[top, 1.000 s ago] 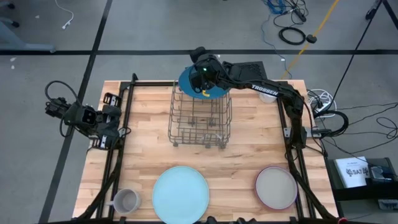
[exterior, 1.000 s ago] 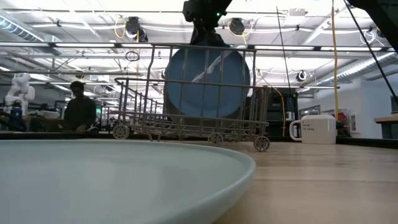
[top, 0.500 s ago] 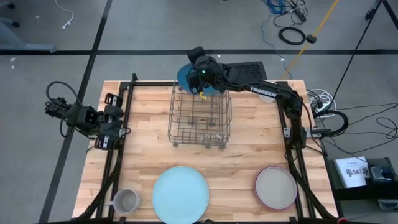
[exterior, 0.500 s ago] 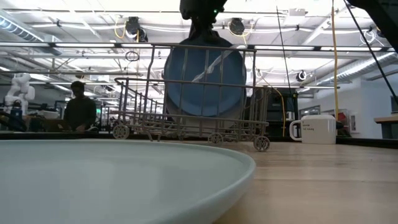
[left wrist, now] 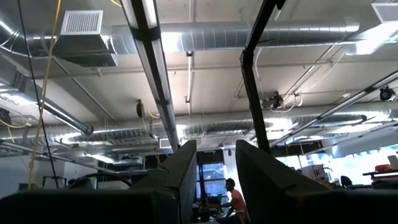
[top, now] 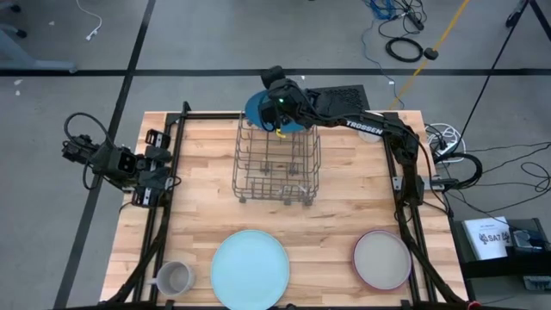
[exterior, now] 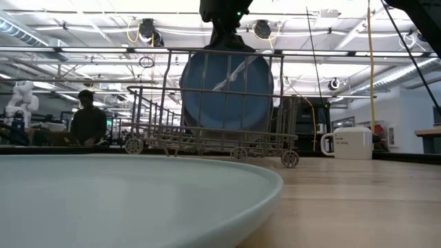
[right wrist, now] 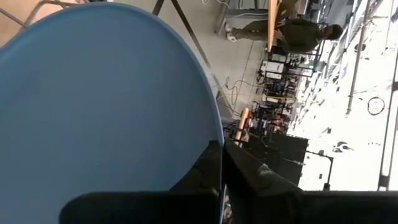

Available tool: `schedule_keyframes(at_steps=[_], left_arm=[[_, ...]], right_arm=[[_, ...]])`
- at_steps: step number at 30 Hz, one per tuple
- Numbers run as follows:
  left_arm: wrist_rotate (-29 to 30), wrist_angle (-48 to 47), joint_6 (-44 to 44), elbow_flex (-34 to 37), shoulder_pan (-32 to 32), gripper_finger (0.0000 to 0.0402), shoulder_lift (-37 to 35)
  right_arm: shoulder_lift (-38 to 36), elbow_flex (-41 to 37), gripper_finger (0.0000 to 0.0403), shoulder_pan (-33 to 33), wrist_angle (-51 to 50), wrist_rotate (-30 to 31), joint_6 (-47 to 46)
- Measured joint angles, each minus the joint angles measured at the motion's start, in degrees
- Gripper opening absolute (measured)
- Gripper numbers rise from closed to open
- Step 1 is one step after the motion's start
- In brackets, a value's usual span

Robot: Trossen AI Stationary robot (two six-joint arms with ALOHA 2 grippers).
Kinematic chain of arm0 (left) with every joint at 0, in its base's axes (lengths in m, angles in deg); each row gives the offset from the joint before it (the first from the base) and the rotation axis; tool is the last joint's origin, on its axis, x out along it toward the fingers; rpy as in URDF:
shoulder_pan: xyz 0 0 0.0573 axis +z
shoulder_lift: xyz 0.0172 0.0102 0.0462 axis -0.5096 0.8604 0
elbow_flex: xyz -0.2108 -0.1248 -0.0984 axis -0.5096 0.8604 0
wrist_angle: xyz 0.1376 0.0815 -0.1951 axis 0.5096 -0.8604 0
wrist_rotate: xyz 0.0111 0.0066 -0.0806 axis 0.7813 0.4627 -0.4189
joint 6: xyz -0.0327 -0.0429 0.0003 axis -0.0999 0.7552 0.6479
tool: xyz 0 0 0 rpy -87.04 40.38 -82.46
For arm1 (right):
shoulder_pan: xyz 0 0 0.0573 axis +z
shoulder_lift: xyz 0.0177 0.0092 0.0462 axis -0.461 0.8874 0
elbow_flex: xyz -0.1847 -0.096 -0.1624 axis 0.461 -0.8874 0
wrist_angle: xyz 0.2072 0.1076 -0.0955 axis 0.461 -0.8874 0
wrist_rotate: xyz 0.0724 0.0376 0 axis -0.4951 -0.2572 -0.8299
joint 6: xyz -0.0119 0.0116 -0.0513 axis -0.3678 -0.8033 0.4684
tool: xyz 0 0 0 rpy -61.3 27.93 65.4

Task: Sort dishes
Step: Put the blue plate into the dish rack, then put the light blue plate into the dish rack

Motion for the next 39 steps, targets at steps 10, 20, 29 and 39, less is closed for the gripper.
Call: schedule_keyframes(at_steps=[10, 20, 29, 39], left_arm=[[0.0, 0.0, 0.0, 0.0, 0.0, 0.0114, 0.0], [0.0, -0.2, 0.1, 0.0, 0.0, 0.0114, 0.0], [0.0, -0.5, 0.0, 0.0, 0.0, 0.0114, 0.0], [3.9, -0.5, 0.2, 0.0, 0.0, 0.0114, 0.0]], right_arm=[[1.3, 0.0, 0.0, -0.6, -4.3, -1.8, -5.2], [3.8, 0.1, 0.0, -0.9, -4.8, -3.5, -7.1], [3.8, 0.1, 0.0073, -0.2, -4.7, -1.5, -10.4], [2.8, 0.0, 0.02, 3.0, -4.8, -1.3, -9.3]])
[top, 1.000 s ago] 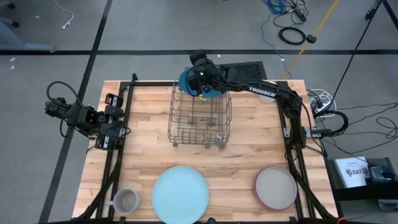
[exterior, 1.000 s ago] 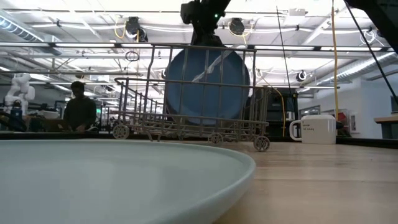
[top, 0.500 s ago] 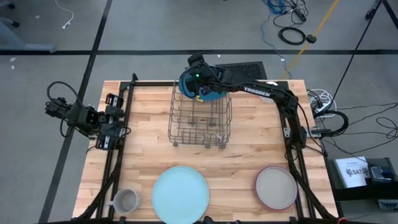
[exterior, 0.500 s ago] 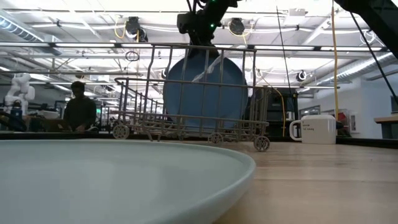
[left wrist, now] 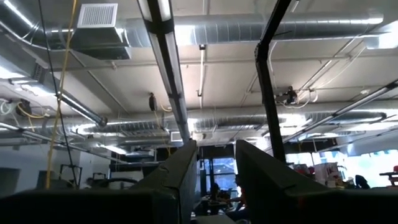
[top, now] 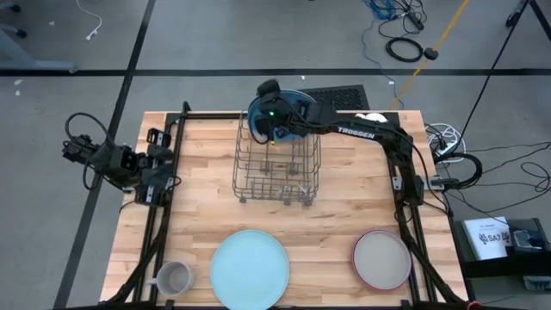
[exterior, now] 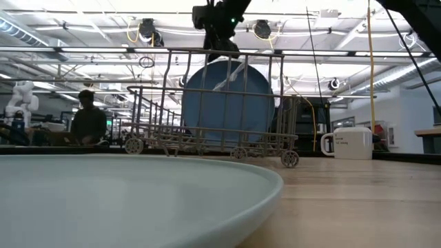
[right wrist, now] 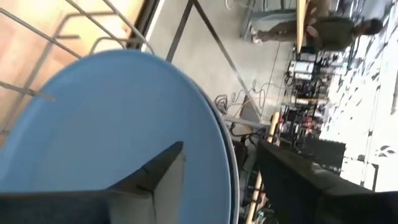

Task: Sort dishes
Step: Put the light blue plate into the dish rack

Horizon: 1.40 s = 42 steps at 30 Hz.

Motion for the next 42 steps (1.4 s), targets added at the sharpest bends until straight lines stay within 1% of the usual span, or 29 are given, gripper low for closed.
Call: schedule_keyframes(at_steps=[6, 16, 21, 24, 26, 30, 33, 37, 42], left_arm=[[3.1, 0.0, 0.0, 0.0, 0.0, 0.0114, 0.0], [3.2, -0.5, 0.1, 0.0, 0.0, 0.0114, 0.0], [3.2, -0.5, 0.2, 0.0, 0.0, 0.0114, 0.0], [3.2, -0.5, 0.2, 0.0, 0.0, 0.0114, 0.0], [3.2, -0.5, 0.3, 0.0, 0.0, 0.0114, 0.0], [3.1, -0.5, 0.3, 0.0, 0.0, 0.0114, 0.0], [3.0, -0.5, 0.3, 0.0, 0.0, 0.0114, 0.0], [3.0, -0.5, 0.3, 0.0, 0.0, 0.0114, 0.0], [3.0, -0.5, 0.4, 0.0, 0.0, 0.0114, 0.0]], right_arm=[[-2.6, 0.0, 0.0209, 2.4, 2.3, 0.0, 0.5], [-7.0, 0.0, 0.0201, 5.7, 6.4, 0.1, -0.1], [-8.4, 0.0, 0.0201, 6.4, 9.4, 1.7, 1.0], [-9.5, 0.0, 0.0201, 6.4, 9.6, 1.4, 0.1], [-10.2, 0.0, 0.0201, 6.7, 8.9, 1.5, -2.6], [-11.6, 0.0, 0.0201, 7.2, 3.7, 1.4, -9.2], [-12.1, 0.0, 0.0201, 7.3, 1.2, 1.3, -11.9], [-12.2, 0.0, 0.0201, 7.3, 0.2, 1.3, -13.5], [-12.2, 0.0, 0.0201, 7.2, 0.2, 1.3, -12.9]])
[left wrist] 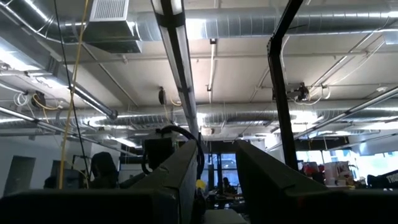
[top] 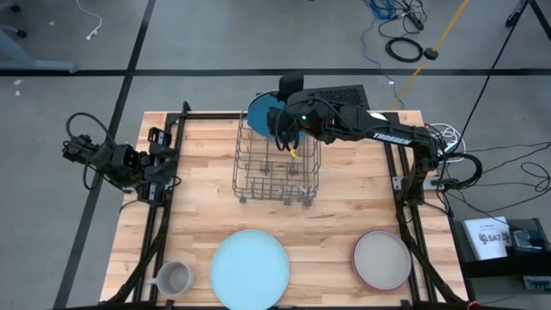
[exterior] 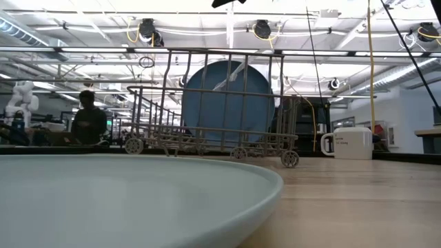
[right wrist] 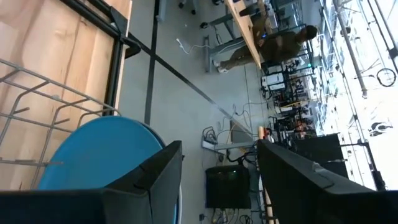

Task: Sort dishes
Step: Put the light blue plate into the dish rack

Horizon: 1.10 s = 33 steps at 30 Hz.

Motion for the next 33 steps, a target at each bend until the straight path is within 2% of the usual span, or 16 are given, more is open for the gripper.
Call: schedule_keyframes(at_steps=[7, 11, 21, 26, 33], left_arm=[[0.0, 0.0, 0.0, 0.0, 0.0, 0.0114, 0.0], [0.0, 0.0, 0.0, 0.0, 0.0, 0.0114, 0.0], [0.0, 0.0, 0.0, 0.0, 0.0, 0.0114, 0.0], [-0.2, 0.3, 0.1, 0.0, 0.0, 0.0114, 0.0], [-2.6, 2.0, 4.7, 0.0, 0.0, 0.0114, 0.0]], right_arm=[[0.0, 0.0, 0.0201, -0.5, -0.2, 0.0, -1.1], [0.0, 0.0, 0.0201, -0.5, -3.8, -1.2, -3.8], [0.0, 0.0, 0.0201, 0.6, -12.7, -18.1, -19.3], [0.1, -0.3, 0.0201, 5.6, -18.1, -25.6, -24.9], [0.2, -6.8, 0.0201, 15.7, -19.4, -25.9, -30.2]])
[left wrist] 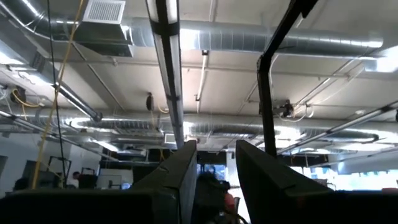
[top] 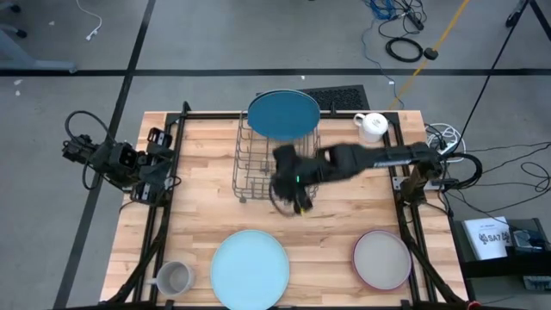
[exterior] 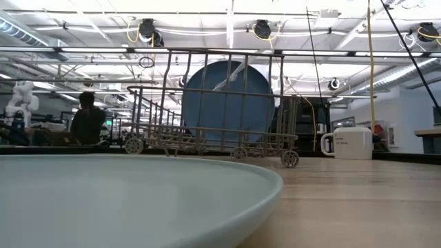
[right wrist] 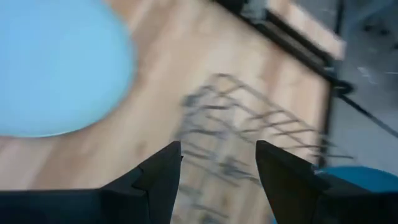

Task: Sort dishes
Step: Put the light blue plate into the dish rack

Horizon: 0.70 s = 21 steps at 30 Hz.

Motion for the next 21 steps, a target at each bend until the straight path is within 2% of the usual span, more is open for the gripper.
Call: schedule_keyframes(at_steps=[3, 6, 11, 15, 21], left_arm=[[-2.2, -0.2, 0.9, 0.0, 0.0, 0.0114, 0.0], [-6.4, -0.4, 3.1, 0.0, 0.0, 0.0114, 0.6], [-11.9, -3.5, 9.7, 0.0, 0.0, 0.0114, 1.8], [-12.4, -6.4, 16.3, 0.0, 0.0, 0.0114, 3.5], [-16.8, -10.3, 18.0, 0.0, 0.0, 0.0114, 7.7]], right_arm=[[0.0, -4.2, 0.0201, 2.7, 1.7, -0.5, -4.3], [0.0, -8.4, 0.0201, 4.9, 5.1, -3.6, -10.8], [0.0, -17.6, 0.0201, 8.5, 17.3, -7.6, -24.3], [0.0, -26.6, 0.0201, 10.3, 28.4, -7.0, -34.1], [0.0, -38.9, 0.0201, 10.8, 41.7, -5.3, -46.9]])
